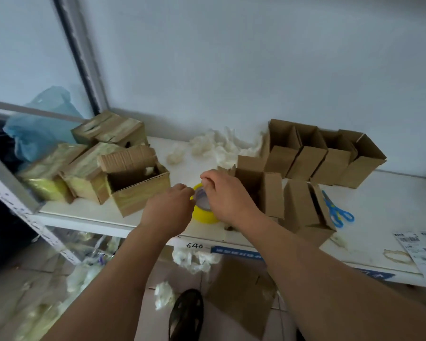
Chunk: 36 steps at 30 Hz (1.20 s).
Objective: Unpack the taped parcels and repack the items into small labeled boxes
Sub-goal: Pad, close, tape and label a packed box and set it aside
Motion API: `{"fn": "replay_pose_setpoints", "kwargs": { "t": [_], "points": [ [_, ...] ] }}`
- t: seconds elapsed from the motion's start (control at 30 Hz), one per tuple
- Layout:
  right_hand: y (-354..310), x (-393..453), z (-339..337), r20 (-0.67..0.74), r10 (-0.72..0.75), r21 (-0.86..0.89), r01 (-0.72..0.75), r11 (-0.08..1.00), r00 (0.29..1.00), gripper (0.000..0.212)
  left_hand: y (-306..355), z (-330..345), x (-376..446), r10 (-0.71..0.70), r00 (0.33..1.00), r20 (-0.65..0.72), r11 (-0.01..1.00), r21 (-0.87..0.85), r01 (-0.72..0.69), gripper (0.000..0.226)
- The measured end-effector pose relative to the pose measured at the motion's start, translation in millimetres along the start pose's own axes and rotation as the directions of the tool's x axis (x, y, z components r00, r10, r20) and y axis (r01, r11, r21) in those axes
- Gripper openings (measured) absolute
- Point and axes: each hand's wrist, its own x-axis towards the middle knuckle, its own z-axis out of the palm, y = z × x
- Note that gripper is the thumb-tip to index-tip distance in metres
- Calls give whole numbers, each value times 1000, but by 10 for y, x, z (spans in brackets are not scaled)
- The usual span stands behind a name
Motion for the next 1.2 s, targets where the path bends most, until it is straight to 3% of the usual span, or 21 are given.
{"fn": "replay_pose_setpoints", "kwargs": {
  "t": [0.2,0.33,0.47,0.57,0.63,0.7,0.9,1.07,1.2],
  "points": [
    [-41,145,504,141,192,101,-208,973,971,41,-326,95,-83,-24,981,193,999,45,15,37],
    [151,248,843,184,260,-30,-259,965,948,20,-429,90,-123,-54,977,206,998,23,50,39],
    [226,236,926,116,365,-317,-314,895,924,45,-438,69,-141,-78,971,227,994,-59,93,41],
    [293,202,983,131,435,-397,-354,846,891,41,-462,18,-180,-117,969,216,974,-163,154,42],
    [325,179,1014,128,452,-337,-390,857,883,38,-500,-34,-210,-162,967,198,957,-206,203,40],
    [289,135,990,80,374,-315,-332,889,924,23,-544,-90,-234,-220,963,154,935,-247,253,36],
    [-56,-19,606,-23,253,18,-253,967,967,34,-363,-375,-333,-435,890,-135,814,-483,324,30],
    [-237,-247,-58,-69,240,279,-213,936,968,26,18,-484,-360,-396,876,-276,807,-560,189,29],
    [-114,-673,-641,-103,264,383,-207,900,959,25,402,-460,-347,-255,905,-340,848,-529,40,34]
  ]
}}
